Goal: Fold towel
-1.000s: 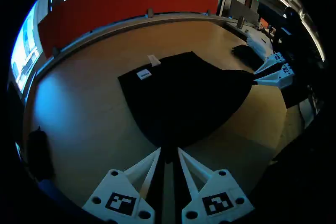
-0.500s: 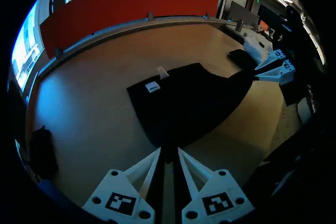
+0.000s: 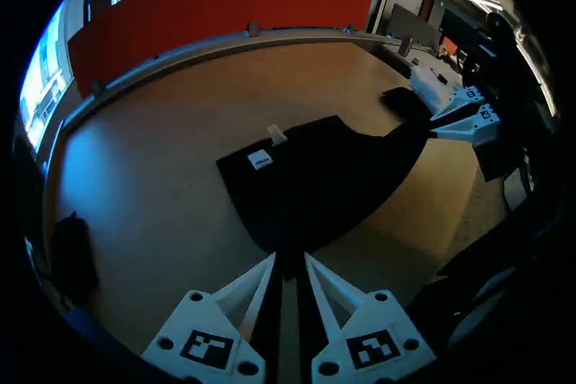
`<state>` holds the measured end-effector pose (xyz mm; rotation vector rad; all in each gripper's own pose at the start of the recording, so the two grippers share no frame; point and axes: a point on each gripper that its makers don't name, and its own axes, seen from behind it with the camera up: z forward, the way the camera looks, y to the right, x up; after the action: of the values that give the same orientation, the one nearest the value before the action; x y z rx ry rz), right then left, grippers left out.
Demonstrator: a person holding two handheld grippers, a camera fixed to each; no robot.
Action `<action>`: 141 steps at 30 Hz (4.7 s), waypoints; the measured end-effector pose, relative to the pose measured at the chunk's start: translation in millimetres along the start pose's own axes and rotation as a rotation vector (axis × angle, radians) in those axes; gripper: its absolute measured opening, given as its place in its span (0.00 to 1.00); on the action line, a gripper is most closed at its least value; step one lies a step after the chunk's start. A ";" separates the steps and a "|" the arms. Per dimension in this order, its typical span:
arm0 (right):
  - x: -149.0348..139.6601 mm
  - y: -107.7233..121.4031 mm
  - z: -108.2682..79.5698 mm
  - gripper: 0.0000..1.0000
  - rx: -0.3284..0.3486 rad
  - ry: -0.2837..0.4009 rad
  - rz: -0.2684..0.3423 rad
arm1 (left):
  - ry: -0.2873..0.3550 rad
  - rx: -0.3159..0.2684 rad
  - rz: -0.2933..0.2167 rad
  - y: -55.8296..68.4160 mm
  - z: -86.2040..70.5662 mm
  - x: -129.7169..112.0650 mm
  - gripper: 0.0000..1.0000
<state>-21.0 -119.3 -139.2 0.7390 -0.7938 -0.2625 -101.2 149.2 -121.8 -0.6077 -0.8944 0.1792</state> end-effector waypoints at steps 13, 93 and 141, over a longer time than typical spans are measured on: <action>-2.1 -2.1 -9.7 0.09 0.013 -0.007 0.011 | -0.009 -0.012 -0.012 8.6 -9.4 0.2 0.12; -23.8 107.8 123.9 0.61 -0.186 -0.113 0.131 | 0.004 0.124 0.145 -87.2 150.1 35.8 0.54; -0.3 103.6 89.8 1.00 -0.244 -0.005 0.103 | 0.020 0.221 0.048 -126.2 152.4 68.4 0.74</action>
<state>-91.9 -89.2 -25.8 0.4667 -0.7856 -0.2629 -189.3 136.7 67.7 -0.4251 -0.8279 0.3105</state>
